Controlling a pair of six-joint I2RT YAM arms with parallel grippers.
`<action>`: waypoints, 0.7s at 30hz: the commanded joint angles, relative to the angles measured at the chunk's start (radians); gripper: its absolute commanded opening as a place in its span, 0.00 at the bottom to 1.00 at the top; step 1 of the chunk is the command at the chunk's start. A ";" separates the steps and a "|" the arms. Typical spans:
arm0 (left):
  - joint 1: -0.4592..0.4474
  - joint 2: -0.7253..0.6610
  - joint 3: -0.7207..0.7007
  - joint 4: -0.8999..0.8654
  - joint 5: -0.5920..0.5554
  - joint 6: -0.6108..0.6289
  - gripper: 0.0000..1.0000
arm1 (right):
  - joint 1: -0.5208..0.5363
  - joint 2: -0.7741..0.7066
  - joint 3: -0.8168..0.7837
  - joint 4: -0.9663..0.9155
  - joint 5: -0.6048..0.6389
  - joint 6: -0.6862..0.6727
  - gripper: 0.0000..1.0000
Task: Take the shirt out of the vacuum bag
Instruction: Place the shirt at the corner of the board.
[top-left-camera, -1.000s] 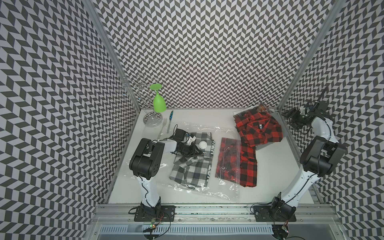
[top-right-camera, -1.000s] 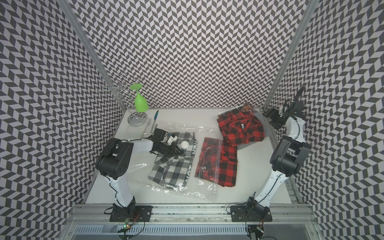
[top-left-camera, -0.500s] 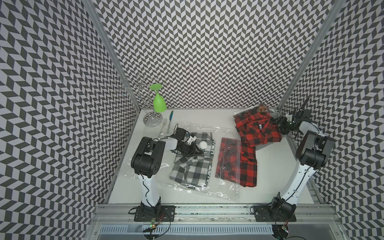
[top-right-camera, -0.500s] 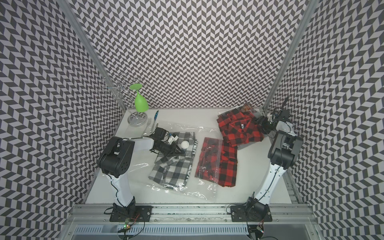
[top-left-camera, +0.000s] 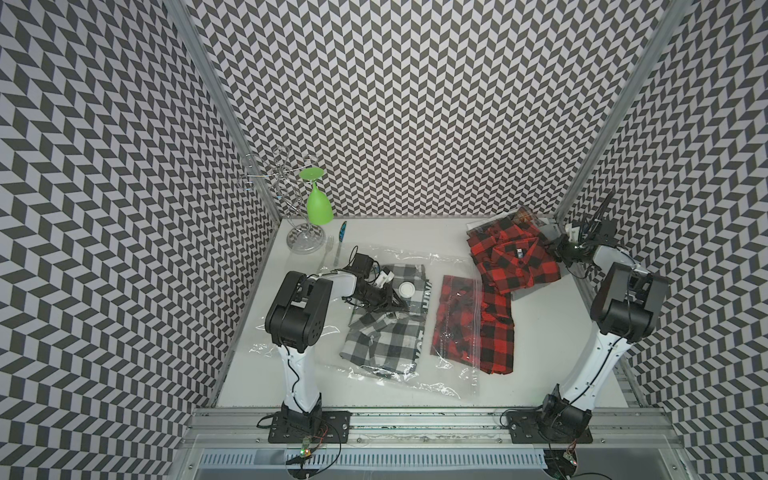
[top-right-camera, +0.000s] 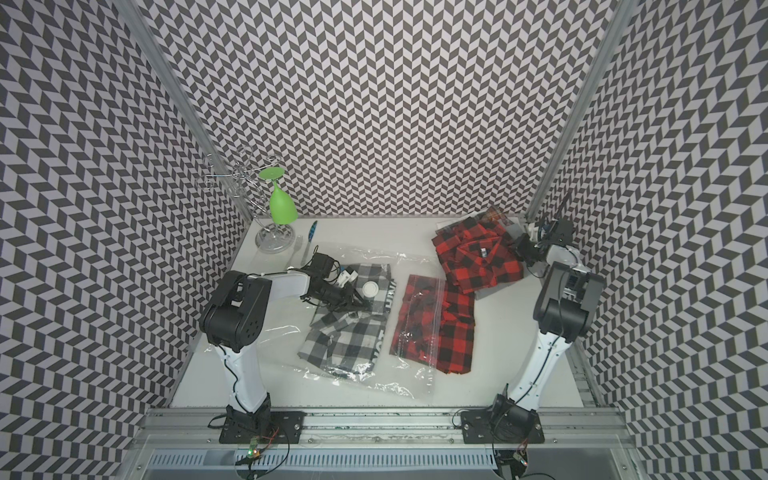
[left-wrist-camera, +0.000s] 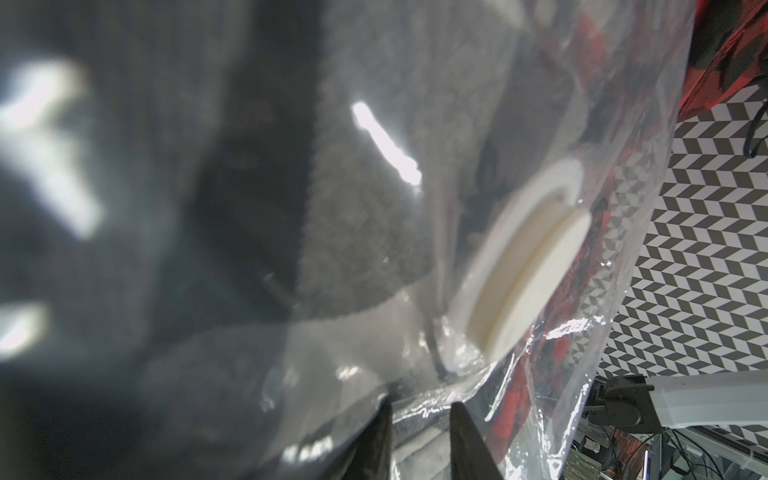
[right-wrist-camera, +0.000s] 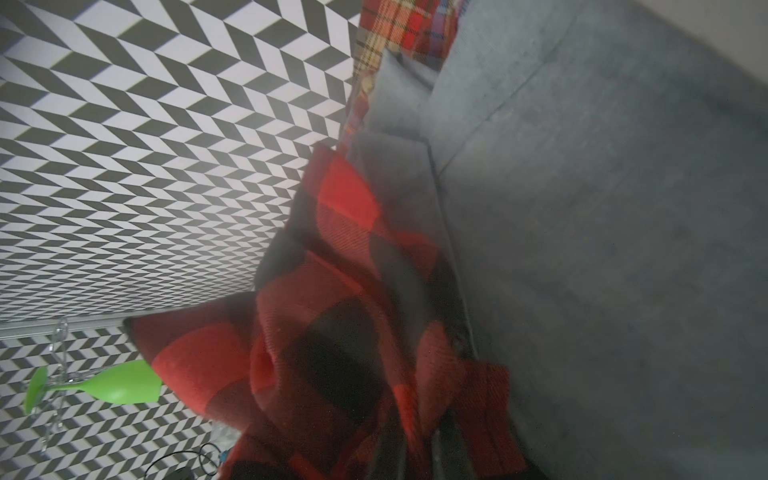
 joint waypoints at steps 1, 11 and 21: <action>-0.014 0.108 -0.050 -0.091 -0.210 0.015 0.28 | 0.027 -0.163 -0.069 0.090 0.097 -0.056 0.00; -0.015 0.123 -0.039 -0.096 -0.204 0.016 0.28 | 0.100 -0.362 -0.242 0.206 0.274 -0.111 0.00; -0.018 0.101 -0.051 -0.110 -0.213 0.029 0.29 | 0.087 -0.209 -0.146 0.116 0.483 -0.131 0.62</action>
